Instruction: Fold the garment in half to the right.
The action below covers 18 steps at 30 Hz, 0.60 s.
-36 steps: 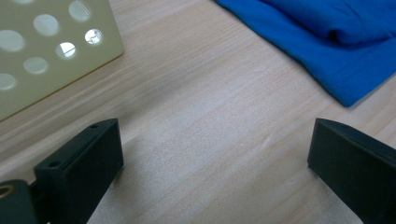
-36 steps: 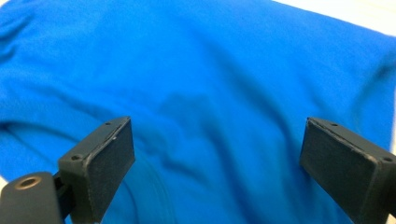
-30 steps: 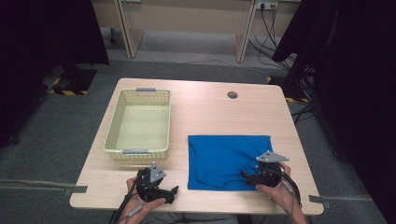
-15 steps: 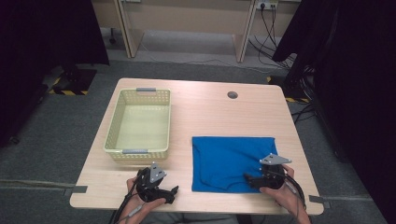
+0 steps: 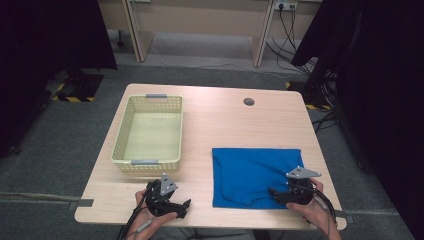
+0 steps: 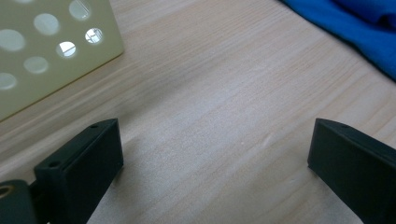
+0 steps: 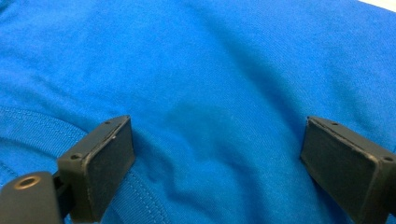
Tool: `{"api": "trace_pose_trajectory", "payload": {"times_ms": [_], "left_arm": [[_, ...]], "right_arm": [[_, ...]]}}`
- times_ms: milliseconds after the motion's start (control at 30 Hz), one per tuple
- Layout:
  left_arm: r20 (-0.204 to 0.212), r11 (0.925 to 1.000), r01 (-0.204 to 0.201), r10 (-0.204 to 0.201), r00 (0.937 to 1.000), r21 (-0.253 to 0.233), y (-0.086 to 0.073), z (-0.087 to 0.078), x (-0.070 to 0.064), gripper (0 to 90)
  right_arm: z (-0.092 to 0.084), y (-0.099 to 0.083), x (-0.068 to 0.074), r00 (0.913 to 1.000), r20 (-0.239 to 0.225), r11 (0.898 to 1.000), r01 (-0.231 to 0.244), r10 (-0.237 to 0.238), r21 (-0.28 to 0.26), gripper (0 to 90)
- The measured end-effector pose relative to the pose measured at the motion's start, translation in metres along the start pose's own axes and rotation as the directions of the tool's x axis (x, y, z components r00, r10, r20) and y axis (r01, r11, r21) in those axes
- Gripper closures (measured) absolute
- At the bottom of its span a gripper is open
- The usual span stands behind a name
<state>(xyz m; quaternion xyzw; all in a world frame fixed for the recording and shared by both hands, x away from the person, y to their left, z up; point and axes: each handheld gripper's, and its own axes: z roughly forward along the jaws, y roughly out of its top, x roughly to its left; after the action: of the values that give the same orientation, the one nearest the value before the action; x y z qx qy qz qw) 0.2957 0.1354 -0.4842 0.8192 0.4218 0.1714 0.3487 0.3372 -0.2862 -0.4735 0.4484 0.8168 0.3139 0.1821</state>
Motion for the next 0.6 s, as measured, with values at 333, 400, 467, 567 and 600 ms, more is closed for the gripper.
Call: {"api": "trace_pose_trajectory", "payload": {"times_ms": [333,400,467,567,600], "left_arm": [[-0.002,1.0,0.002,-0.002,1.0,0.0,0.0002,0.0001,-0.0001,2.3],[-0.002,1.0,0.004,-0.004,1.0,0.003,0.0005,0.0002,-0.0002,2.3],[-0.004,1.0,0.005,-0.005,1.0,0.002,0.0005,0.0001,-0.0003,2.3],[-0.008,1.0,0.007,-0.007,0.9999,0.001,0.0016,-0.0006,-0.0014,4.7],[-0.007,1.0,0.002,-0.002,1.0,-0.01,0.0025,-0.0014,-0.003,6.3]], "right_arm": [[-0.004,-0.0039,-0.0068,1.0,0.005,1.0,-0.004,0.004,0.003,10.2],[-0.0042,-0.0043,-0.007,0.9999,0.006,1.0,-0.01,0.009,0.001,10.2],[-0.0044,-0.0049,-0.0075,1.0,0.003,1.0,-0.007,0.007,-0.001,10.2],[-0.0045,-0.0052,-0.0075,1.0,0.005,1.0,-0.008,0.008,-0.003,10.2],[-0.0046,-0.0055,-0.0077,1.0,0.004,1.0,-0.008,0.008,-0.004,10.2]]}}
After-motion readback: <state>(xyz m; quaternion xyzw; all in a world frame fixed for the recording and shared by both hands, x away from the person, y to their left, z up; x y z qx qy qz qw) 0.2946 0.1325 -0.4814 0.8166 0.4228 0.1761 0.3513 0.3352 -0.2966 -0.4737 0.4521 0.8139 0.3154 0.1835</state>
